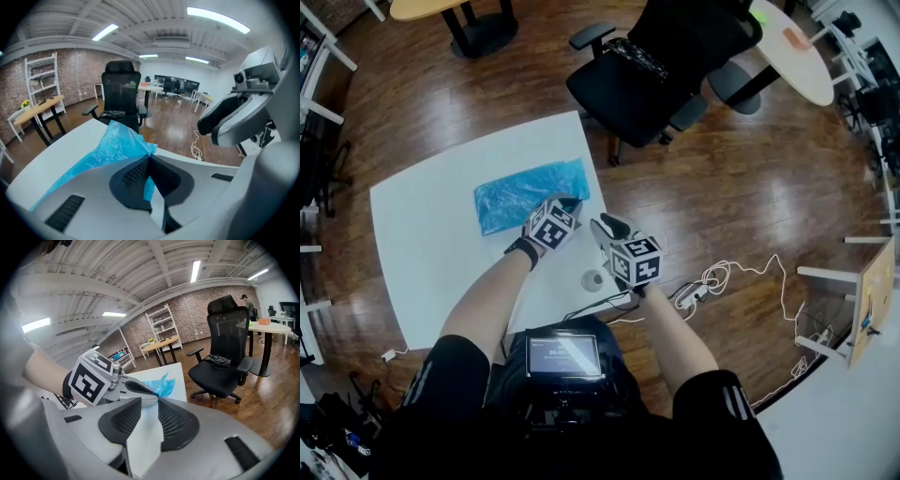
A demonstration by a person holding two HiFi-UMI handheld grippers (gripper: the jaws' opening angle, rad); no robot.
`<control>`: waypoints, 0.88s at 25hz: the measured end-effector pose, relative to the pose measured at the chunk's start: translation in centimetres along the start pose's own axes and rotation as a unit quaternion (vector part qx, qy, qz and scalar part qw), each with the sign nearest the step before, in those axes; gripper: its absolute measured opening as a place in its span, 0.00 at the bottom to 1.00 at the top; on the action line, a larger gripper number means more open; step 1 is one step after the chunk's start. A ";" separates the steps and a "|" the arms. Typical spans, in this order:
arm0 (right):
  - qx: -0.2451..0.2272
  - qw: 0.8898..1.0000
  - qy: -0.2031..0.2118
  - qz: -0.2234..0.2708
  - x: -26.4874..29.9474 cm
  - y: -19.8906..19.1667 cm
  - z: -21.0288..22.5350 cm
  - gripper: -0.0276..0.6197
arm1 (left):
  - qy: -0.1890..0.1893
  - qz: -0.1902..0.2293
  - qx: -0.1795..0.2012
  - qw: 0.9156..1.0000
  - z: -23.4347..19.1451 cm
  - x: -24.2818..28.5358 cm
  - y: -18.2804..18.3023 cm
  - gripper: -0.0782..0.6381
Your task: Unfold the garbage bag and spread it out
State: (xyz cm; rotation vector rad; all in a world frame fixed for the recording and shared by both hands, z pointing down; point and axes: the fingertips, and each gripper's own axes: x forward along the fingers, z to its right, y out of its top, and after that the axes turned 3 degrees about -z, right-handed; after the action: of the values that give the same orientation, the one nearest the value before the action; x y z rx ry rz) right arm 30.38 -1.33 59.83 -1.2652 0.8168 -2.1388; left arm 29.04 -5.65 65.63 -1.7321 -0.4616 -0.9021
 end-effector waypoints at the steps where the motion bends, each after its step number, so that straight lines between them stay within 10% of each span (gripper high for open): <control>1: -0.003 1.000 0.002 -0.002 0.2 0.0 0.0 0.25 | -0.003 0.009 -0.005 1.000 0.0 -0.4 0.2 0.12; 9: -0.028 0.999 0.005 -0.018 2.6 0.4 -0.6 0.25 | -0.022 0.090 -0.082 0.992 -2.0 -3.7 0.7 0.11; 22: -0.056 0.998 -0.001 -0.041 5.4 0.4 -1.2 0.25 | -0.077 0.187 -0.227 0.953 -3.7 -7.5 1.7 0.11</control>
State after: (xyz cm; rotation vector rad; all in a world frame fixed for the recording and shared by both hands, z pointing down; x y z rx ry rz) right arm 27.06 -5.11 62.24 -1.3795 0.9099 -2.1822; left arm 24.19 -8.77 59.36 -2.2252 -0.0113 -0.6288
